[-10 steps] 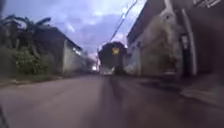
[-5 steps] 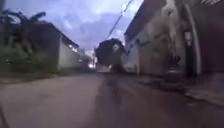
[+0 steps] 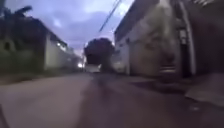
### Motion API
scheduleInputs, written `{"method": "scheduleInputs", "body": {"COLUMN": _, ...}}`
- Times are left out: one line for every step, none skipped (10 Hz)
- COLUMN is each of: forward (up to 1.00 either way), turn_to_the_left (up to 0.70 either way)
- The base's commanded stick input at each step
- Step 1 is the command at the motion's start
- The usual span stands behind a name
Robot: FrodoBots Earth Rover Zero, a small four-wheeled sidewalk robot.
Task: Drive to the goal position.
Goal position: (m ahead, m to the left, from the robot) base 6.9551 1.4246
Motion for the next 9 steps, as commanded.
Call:
{"method": "scheduleInputs", "body": {"forward": 0.70, "turn_to_the_left": 0.00}}
{"method": "scheduleInputs", "body": {"forward": 0.70, "turn_to_the_left": 0.00}}
{"method": "scheduleInputs", "body": {"forward": 0.70, "turn_to_the_left": 0.00}}
{"method": "scheduleInputs", "body": {"forward": 0.70, "turn_to_the_left": 0.00}}
{"method": "scheduleInputs", "body": {"forward": 0.70, "turn_to_the_left": 0.00}}
{"method": "scheduleInputs", "body": {"forward": 0.70, "turn_to_the_left": 0.00}}
{"method": "scheduleInputs", "body": {"forward": 0.70, "turn_to_the_left": 0.00}}
{"method": "scheduleInputs", "body": {"forward": 0.70, "turn_to_the_left": 0.00}}
{"method": "scheduleInputs", "body": {"forward": 0.70, "turn_to_the_left": 0.00}}
